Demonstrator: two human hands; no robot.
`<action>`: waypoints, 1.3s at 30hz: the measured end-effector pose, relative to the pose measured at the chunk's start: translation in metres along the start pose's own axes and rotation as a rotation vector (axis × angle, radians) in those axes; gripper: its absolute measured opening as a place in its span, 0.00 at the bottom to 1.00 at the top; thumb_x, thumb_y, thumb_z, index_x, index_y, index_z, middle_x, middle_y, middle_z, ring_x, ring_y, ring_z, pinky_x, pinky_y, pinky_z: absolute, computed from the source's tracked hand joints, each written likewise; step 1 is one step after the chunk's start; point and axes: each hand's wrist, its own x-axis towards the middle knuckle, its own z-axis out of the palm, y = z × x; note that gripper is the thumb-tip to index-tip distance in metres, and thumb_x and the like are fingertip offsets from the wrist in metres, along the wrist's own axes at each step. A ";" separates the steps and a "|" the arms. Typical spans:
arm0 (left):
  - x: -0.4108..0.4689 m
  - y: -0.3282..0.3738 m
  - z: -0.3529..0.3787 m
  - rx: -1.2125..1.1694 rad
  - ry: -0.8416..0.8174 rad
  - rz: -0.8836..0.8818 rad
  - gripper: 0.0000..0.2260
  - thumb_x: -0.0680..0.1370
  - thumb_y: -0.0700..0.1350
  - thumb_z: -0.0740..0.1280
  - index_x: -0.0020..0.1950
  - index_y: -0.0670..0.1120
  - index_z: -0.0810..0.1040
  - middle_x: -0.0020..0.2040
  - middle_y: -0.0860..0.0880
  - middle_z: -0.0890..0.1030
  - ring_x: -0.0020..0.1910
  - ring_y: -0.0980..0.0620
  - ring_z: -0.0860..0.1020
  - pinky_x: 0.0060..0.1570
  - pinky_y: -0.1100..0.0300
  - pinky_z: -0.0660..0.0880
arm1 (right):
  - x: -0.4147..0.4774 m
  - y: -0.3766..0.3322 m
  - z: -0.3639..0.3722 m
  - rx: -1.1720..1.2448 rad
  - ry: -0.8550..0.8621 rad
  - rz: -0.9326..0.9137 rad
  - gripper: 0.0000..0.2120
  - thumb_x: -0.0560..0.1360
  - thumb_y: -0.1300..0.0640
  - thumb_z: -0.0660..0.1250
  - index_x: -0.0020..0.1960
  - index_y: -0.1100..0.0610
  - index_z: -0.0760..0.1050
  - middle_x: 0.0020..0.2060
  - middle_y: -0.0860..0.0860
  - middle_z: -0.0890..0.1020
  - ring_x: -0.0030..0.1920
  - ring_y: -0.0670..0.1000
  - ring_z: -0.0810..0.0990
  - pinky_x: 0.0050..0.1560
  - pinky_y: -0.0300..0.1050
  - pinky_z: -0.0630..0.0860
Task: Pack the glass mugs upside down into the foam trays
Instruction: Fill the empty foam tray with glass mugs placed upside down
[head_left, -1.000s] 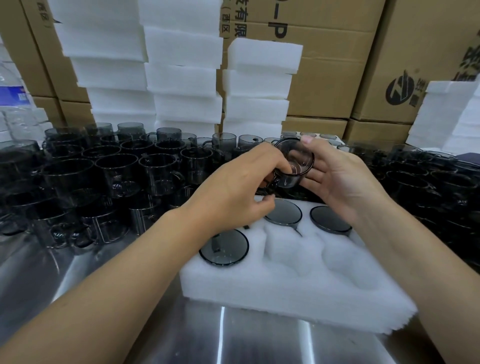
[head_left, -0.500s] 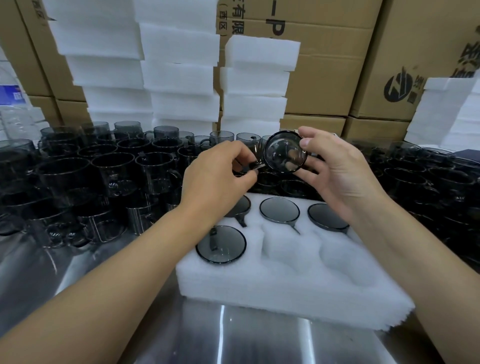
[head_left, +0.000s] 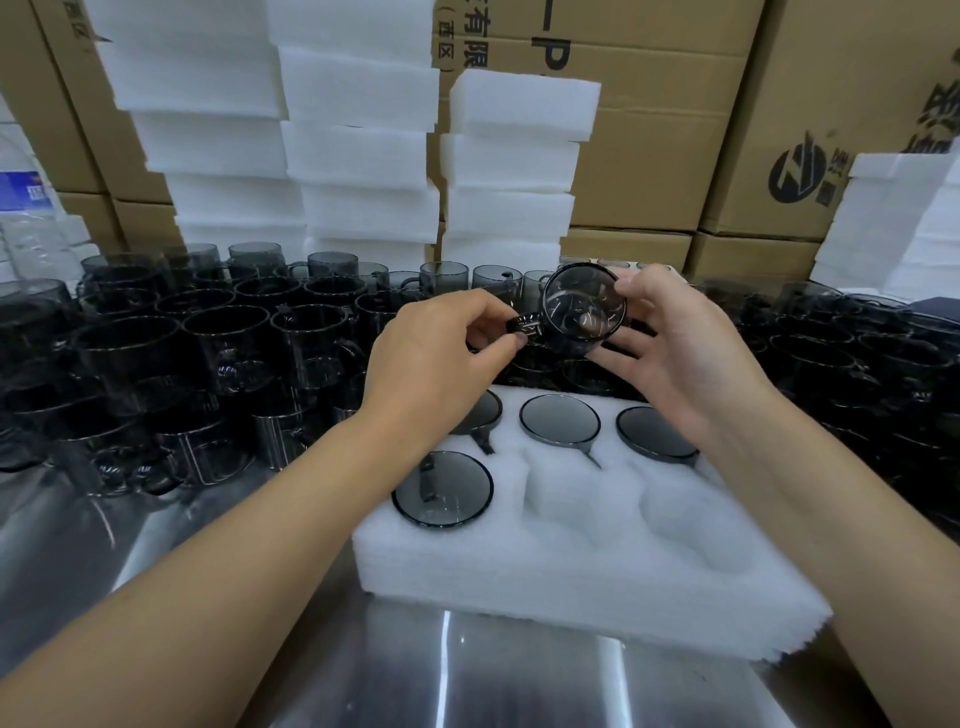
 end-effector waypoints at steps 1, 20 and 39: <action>0.000 0.000 0.000 0.000 0.010 -0.011 0.05 0.75 0.47 0.71 0.50 0.51 0.83 0.38 0.60 0.81 0.41 0.57 0.79 0.48 0.53 0.78 | 0.000 0.000 0.000 -0.033 -0.009 0.012 0.08 0.75 0.60 0.61 0.49 0.56 0.79 0.43 0.52 0.82 0.42 0.54 0.82 0.48 0.48 0.82; 0.003 0.001 -0.003 -0.018 0.109 -0.078 0.11 0.77 0.39 0.65 0.56 0.47 0.83 0.38 0.54 0.83 0.39 0.53 0.80 0.50 0.55 0.78 | -0.011 0.004 0.005 -0.465 -0.400 -0.098 0.25 0.62 0.59 0.67 0.56 0.40 0.79 0.59 0.44 0.79 0.56 0.48 0.80 0.56 0.44 0.76; 0.005 0.013 -0.013 -0.298 -0.126 -0.062 0.06 0.74 0.42 0.71 0.44 0.53 0.85 0.35 0.56 0.84 0.37 0.60 0.82 0.44 0.63 0.79 | -0.039 -0.044 -0.005 -1.080 -0.535 -0.422 0.31 0.62 0.45 0.75 0.63 0.31 0.71 0.55 0.34 0.78 0.58 0.37 0.76 0.56 0.33 0.74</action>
